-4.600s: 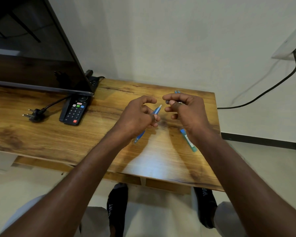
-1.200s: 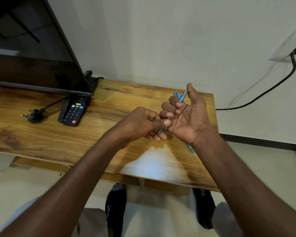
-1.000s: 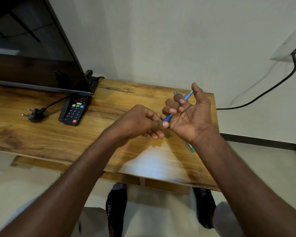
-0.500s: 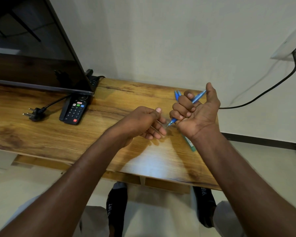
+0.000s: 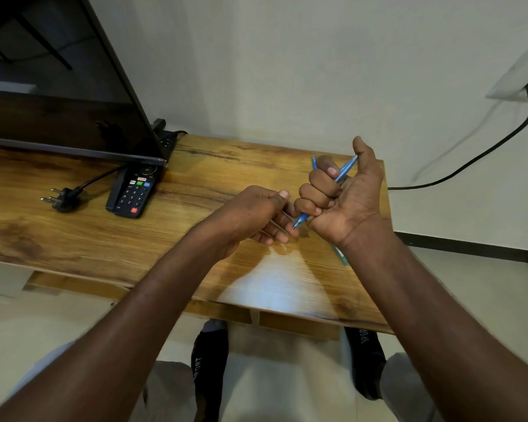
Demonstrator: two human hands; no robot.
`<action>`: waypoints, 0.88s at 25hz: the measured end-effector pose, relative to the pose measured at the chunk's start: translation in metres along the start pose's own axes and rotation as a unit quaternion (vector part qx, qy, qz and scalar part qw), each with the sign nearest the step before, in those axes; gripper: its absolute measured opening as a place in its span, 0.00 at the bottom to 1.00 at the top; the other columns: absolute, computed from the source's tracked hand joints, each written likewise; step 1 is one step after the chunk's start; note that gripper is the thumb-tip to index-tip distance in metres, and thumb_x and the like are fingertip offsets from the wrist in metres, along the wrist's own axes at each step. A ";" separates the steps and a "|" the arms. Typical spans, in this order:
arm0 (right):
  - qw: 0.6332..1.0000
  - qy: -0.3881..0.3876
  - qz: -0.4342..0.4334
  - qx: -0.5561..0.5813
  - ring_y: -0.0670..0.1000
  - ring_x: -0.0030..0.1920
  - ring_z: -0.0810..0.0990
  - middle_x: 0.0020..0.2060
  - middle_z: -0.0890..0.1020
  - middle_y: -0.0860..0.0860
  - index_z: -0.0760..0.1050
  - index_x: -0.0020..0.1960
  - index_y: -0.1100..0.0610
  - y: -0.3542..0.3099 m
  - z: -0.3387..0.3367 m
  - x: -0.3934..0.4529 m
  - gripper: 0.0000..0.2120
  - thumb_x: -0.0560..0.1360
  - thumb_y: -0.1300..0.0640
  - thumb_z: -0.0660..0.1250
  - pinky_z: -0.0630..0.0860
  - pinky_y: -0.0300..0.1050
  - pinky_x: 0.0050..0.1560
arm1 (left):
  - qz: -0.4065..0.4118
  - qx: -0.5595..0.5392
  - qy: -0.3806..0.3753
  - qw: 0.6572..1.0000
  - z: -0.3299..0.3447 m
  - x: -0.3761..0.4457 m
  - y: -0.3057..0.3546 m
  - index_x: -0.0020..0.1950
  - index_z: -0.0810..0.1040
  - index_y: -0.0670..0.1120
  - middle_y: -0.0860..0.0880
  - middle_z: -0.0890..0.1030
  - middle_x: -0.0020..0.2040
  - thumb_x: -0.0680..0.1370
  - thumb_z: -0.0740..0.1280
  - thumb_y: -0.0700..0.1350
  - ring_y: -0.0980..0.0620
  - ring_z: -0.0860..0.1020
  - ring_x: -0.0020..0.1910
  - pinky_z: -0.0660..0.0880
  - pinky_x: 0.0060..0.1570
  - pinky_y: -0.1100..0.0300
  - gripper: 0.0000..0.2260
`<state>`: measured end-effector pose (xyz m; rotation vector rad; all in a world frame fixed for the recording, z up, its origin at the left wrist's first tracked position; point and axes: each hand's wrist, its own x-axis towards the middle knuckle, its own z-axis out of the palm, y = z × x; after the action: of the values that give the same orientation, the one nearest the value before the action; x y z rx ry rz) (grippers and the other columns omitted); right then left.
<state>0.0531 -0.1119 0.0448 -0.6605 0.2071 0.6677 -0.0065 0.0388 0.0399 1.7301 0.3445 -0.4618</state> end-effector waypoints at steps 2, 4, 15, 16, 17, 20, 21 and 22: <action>1.000 -0.008 0.002 0.006 0.48 0.25 0.48 0.22 0.53 0.46 0.63 0.32 0.52 0.000 0.000 0.000 0.26 0.79 0.35 0.55 0.49 0.40 0.30 | -0.001 0.002 0.000 1.000 0.001 0.000 0.000 0.62 0.81 0.37 0.39 0.88 0.49 0.89 0.55 0.53 0.46 0.83 0.42 0.75 0.39 0.58 0.22; 1.000 -0.017 0.003 0.000 0.48 0.24 0.48 0.23 0.52 0.46 0.62 0.32 0.52 0.000 0.001 0.000 0.26 0.80 0.34 0.55 0.49 0.40 0.30 | -0.001 0.005 0.000 1.000 0.001 0.000 -0.001 0.62 0.81 0.37 0.39 0.88 0.48 0.89 0.55 0.53 0.47 0.83 0.41 0.75 0.39 0.58 0.22; 0.999 -0.028 0.018 -0.028 0.48 0.24 0.48 0.22 0.52 0.46 0.62 0.30 0.53 0.001 0.003 -0.001 0.26 0.80 0.36 0.54 0.49 0.40 0.30 | 0.014 0.026 -0.011 0.999 0.003 -0.002 0.001 0.60 0.82 0.37 0.38 0.87 0.51 0.89 0.55 0.51 0.48 0.83 0.42 0.74 0.41 0.57 0.22; 0.999 -0.032 0.023 -0.028 0.48 0.24 0.48 0.23 0.52 0.46 0.62 0.31 0.53 0.002 0.004 -0.001 0.27 0.80 0.35 0.54 0.49 0.40 0.30 | 0.016 0.027 -0.010 0.999 0.003 -0.002 0.001 0.60 0.82 0.37 0.38 0.87 0.52 0.89 0.55 0.51 0.48 0.83 0.42 0.74 0.40 0.58 0.22; 0.999 -0.035 0.027 -0.030 0.48 0.24 0.48 0.23 0.52 0.46 0.62 0.31 0.53 0.002 0.004 -0.001 0.27 0.80 0.34 0.54 0.49 0.40 0.30 | 0.017 0.027 -0.008 0.999 0.003 -0.003 0.001 0.61 0.82 0.36 0.37 0.87 0.52 0.89 0.55 0.51 0.48 0.83 0.42 0.74 0.40 0.58 0.22; 0.999 -0.039 0.025 -0.026 0.48 0.23 0.48 0.22 0.52 0.46 0.63 0.31 0.53 0.001 0.004 -0.001 0.26 0.80 0.36 0.54 0.49 0.39 0.30 | 0.019 0.025 -0.008 0.999 0.003 -0.003 0.001 0.60 0.82 0.36 0.37 0.87 0.52 0.89 0.55 0.51 0.48 0.82 0.42 0.74 0.40 0.58 0.22; 0.998 -0.042 0.025 -0.025 0.48 0.23 0.48 0.22 0.52 0.46 0.63 0.31 0.53 0.001 0.004 -0.001 0.26 0.80 0.36 0.53 0.49 0.39 0.30 | 0.019 0.022 -0.010 1.000 0.002 -0.003 0.001 0.60 0.82 0.37 0.37 0.87 0.52 0.89 0.55 0.51 0.48 0.83 0.42 0.74 0.40 0.58 0.22; 0.998 -0.046 0.027 -0.025 0.48 0.23 0.48 0.23 0.52 0.46 0.62 0.31 0.53 0.001 0.005 -0.001 0.27 0.80 0.35 0.53 0.49 0.39 0.29 | 0.020 0.018 -0.012 1.000 0.002 -0.003 0.001 0.60 0.82 0.37 0.38 0.87 0.52 0.89 0.55 0.51 0.48 0.83 0.42 0.75 0.40 0.57 0.22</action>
<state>0.0516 -0.1090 0.0487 -0.6717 0.1243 0.7550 -0.0094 0.0367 0.0418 1.7621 0.2851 -0.4606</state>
